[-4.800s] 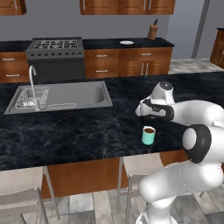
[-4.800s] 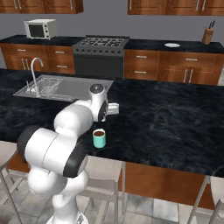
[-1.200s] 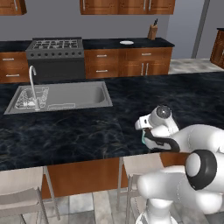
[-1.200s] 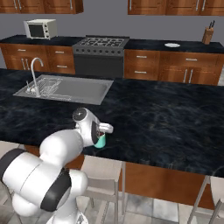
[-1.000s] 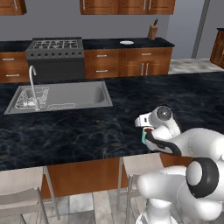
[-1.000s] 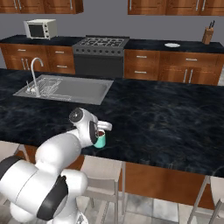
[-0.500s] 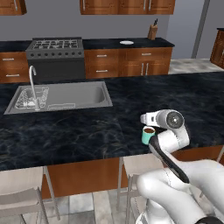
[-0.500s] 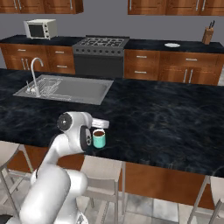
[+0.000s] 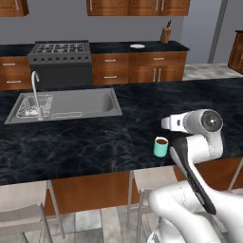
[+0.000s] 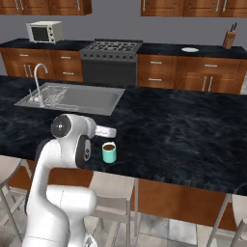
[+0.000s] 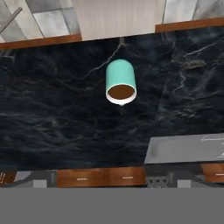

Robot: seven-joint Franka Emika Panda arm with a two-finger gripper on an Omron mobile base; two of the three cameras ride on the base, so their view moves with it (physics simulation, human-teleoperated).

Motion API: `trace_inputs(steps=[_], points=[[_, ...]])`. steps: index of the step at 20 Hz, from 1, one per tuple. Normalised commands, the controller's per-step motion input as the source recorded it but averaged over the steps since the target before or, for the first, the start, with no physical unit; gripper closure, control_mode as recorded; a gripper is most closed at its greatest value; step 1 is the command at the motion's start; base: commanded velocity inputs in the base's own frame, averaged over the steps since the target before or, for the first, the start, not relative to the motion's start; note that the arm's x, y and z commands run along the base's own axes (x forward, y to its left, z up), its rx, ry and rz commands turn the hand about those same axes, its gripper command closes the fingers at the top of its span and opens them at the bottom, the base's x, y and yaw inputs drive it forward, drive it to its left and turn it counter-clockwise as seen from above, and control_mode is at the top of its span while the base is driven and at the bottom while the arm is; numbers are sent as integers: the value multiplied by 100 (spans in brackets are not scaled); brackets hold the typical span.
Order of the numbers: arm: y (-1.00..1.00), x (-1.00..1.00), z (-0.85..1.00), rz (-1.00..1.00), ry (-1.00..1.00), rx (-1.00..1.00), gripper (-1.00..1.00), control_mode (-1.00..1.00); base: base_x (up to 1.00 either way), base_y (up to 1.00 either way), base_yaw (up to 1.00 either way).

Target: Pick up the marshmallow and place it in the cup of hot chocolate on the dining counter.

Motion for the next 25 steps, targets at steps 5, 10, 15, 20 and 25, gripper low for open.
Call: trace_inputs(steps=[5, 10, 15, 20, 25], points=[[0, -69, 52, 13, 74, 4, -100, -100, 0, 0, 0], [8, -97, 14, 4, 9, 2, -100, -100, 0, 0, 0], [25, -90, 2, 0, -1, 1, -100, -100, 0, 0, 0], [26, -66, 6, 0, -9, 2, -100, -100, 0, 0, 0], [22, -19, 56, 0, -23, 0, -100, -100, 0, 0, 0]])
